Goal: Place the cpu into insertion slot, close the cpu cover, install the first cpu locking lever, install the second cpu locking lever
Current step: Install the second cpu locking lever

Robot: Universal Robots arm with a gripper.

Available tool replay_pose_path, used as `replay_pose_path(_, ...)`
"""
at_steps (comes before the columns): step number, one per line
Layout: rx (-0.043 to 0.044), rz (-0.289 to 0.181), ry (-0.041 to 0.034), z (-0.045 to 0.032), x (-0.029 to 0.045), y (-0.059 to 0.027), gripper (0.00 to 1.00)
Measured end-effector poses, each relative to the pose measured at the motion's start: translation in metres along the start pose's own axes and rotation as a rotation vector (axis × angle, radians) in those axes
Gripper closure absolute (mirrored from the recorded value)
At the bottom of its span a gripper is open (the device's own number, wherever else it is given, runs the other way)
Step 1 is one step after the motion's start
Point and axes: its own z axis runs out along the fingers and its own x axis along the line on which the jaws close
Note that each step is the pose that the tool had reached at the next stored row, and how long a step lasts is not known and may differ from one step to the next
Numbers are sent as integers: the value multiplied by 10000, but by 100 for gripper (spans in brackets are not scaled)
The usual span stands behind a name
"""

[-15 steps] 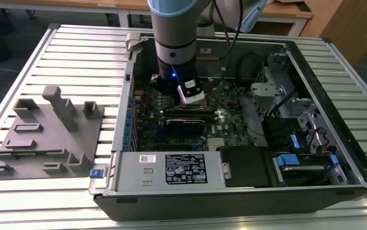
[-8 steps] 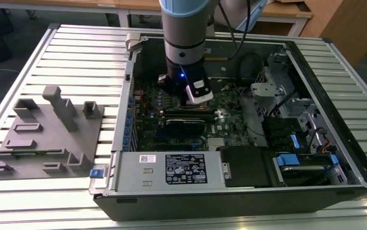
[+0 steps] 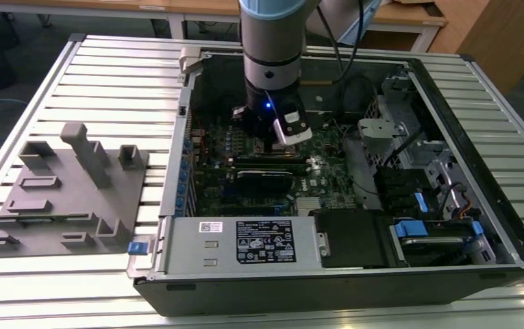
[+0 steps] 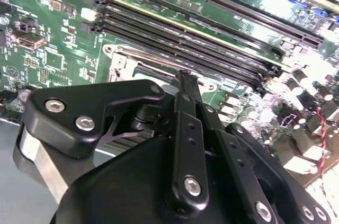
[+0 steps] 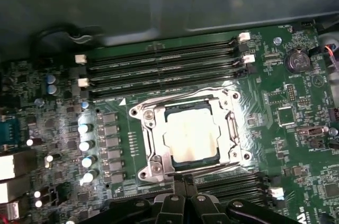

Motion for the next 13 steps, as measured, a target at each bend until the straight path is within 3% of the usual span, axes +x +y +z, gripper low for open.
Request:
replay_pose_path(3,93,-9,-16,13,-10,73,90)
replay_pose_path(8,143,-14,-24,42,-25,251,90)
replay_pose_path(13,189,-14,-24,59,-104,313,90)
